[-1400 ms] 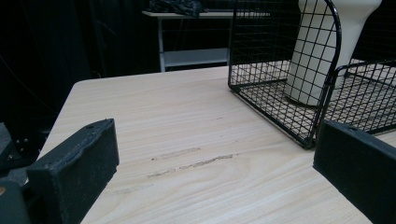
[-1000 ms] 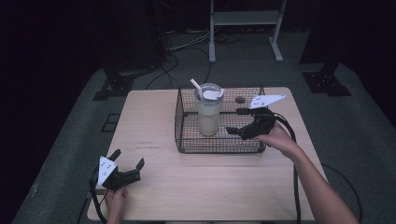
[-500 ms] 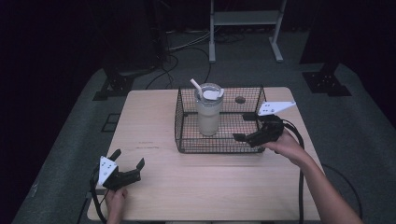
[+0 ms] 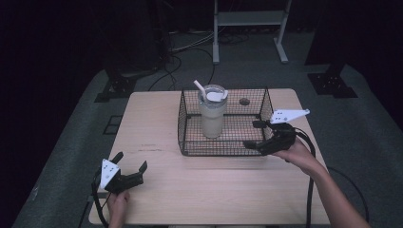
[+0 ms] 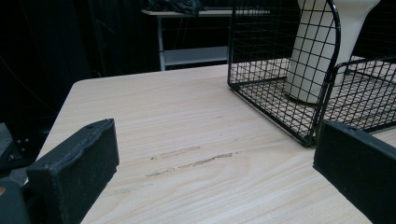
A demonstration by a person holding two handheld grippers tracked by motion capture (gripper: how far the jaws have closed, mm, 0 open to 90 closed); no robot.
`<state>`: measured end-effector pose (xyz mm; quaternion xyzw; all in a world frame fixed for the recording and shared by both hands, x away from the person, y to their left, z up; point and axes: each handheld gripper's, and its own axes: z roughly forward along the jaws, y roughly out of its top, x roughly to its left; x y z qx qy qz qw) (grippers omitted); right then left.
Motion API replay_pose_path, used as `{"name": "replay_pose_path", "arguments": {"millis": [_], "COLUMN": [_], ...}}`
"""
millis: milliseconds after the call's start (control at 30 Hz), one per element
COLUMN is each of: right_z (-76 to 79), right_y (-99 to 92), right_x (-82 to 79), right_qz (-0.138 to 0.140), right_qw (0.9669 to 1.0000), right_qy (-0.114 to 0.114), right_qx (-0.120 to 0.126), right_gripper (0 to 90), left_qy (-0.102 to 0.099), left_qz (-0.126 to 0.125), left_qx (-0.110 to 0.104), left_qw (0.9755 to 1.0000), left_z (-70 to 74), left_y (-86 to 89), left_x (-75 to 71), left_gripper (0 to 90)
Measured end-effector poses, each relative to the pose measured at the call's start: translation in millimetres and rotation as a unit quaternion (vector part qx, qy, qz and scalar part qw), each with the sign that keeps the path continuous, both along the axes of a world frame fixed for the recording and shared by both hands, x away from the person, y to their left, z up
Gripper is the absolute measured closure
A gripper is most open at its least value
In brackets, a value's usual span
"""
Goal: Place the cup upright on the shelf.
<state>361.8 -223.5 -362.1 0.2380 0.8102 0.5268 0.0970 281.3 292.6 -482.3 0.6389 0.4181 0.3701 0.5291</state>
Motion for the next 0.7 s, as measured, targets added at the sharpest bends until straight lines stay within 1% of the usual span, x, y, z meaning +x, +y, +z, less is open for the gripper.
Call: {"name": "replay_pose_path", "arguments": {"millis": [233, 700], "right_z": [-5.3, -19.3], "right_y": [-8.9, -22.8], "right_x": [-8.2, -20.1], "right_qz": [-0.004, -0.013], "right_qw": [1.0000, 0.9998], "right_qy": [0.002, 0.011], "right_qx": [0.008, 0.014], "right_gripper": [8.8, 8.8], "left_qy": [0.000, 0.000], "left_qz": [0.000, 0.001], "left_qx": [0.002, 0.002], "left_qw": [1.0000, 1.0000], "left_z": [0.0, -0.1], "left_y": [-0.4, -0.5], "left_x": [0.1, 0.2], "left_gripper": [0.0, 0.0]}}
